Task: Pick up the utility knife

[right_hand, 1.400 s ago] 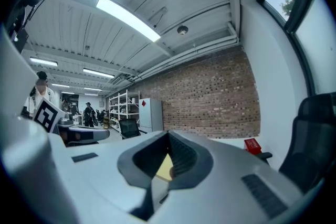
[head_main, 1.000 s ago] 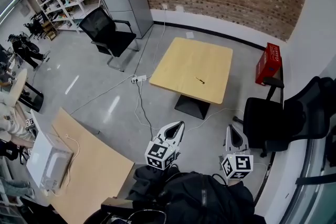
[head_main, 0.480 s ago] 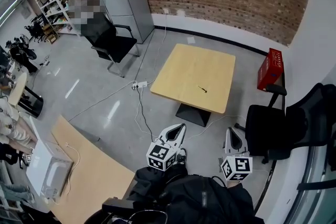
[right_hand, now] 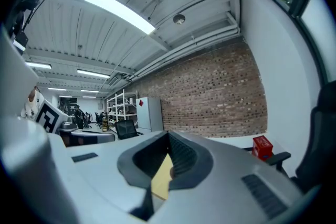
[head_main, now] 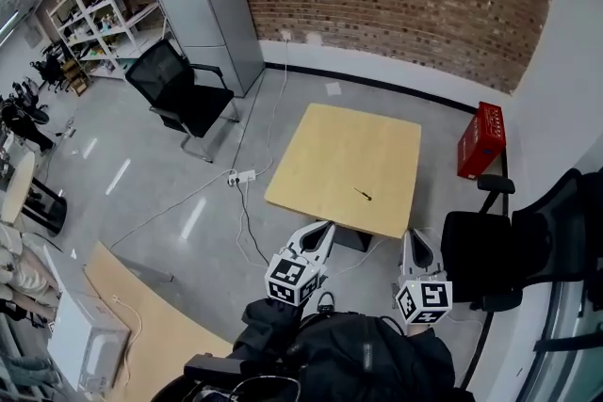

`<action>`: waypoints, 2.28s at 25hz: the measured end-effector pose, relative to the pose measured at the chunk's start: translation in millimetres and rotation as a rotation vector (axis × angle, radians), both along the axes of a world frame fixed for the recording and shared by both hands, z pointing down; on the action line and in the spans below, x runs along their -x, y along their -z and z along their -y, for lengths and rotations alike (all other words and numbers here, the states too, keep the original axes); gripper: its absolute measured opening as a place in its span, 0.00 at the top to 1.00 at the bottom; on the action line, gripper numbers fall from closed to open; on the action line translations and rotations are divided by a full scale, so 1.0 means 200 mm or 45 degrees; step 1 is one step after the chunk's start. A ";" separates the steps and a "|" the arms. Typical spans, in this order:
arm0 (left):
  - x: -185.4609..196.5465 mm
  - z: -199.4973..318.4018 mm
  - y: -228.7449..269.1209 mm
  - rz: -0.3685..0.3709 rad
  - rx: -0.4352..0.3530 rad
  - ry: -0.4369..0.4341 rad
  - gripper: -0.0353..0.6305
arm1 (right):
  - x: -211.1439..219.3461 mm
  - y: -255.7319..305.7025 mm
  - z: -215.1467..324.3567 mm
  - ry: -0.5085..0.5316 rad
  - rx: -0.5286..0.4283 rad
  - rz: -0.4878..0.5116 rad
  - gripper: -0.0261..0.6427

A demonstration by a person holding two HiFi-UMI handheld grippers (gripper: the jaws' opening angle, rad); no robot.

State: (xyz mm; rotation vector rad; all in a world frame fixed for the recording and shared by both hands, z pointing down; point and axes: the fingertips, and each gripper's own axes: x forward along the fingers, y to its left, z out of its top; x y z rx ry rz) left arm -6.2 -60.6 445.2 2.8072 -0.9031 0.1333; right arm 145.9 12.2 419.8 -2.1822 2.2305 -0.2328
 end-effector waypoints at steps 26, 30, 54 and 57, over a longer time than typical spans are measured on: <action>0.03 0.66 -0.10 0.008 0.091 0.062 0.94 | 0.03 -0.14 0.70 0.096 0.126 0.010 0.96; 0.03 0.67 -0.12 0.018 0.097 0.090 0.94 | 0.01 -0.18 0.73 0.125 0.173 0.017 0.96; 0.03 0.67 -0.88 0.258 0.468 0.184 0.94 | -0.10 -1.00 0.92 0.282 0.578 0.042 0.96; 0.04 0.64 -0.98 0.283 0.520 0.185 0.94 | -0.07 -1.11 0.93 0.319 0.629 0.025 0.96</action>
